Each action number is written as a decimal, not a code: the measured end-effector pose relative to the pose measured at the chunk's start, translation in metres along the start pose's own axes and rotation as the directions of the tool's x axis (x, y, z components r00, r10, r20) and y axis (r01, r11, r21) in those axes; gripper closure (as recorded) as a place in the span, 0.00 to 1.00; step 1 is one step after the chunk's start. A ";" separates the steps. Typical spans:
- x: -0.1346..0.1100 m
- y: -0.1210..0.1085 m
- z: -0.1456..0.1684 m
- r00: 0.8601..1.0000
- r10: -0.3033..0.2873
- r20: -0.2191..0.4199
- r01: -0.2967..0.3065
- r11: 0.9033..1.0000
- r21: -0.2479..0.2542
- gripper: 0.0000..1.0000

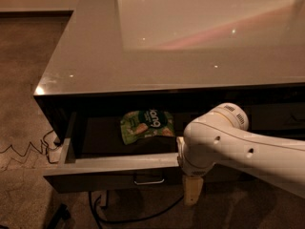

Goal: Open top drawer

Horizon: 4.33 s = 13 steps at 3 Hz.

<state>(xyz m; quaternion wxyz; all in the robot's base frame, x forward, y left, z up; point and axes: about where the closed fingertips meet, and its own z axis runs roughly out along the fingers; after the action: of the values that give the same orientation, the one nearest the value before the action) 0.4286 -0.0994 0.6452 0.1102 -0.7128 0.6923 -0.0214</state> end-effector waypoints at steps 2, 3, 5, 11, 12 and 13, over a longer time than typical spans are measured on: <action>0.012 0.000 0.017 0.999 -0.032 -0.034 0.031 0.999 -0.031 0.00; -0.005 -0.006 0.014 0.997 -0.073 -0.015 0.073 0.997 -0.013 0.00; 0.004 0.025 0.001 0.994 -0.074 -0.074 0.074 0.997 0.003 0.18; 0.033 0.090 -0.008 0.984 0.024 -0.174 -0.030 0.999 -0.028 0.58; 0.033 0.090 -0.008 0.984 0.024 -0.174 -0.030 0.999 -0.028 0.35; 0.033 0.090 -0.008 0.984 0.024 -0.174 -0.030 0.999 -0.028 0.13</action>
Offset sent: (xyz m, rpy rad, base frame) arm 0.0089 0.0035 -0.0072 -0.0293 -0.0026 0.0426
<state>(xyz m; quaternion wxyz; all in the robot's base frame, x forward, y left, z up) 0.3403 -0.1346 0.6323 0.0389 -0.7003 0.7092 -0.0714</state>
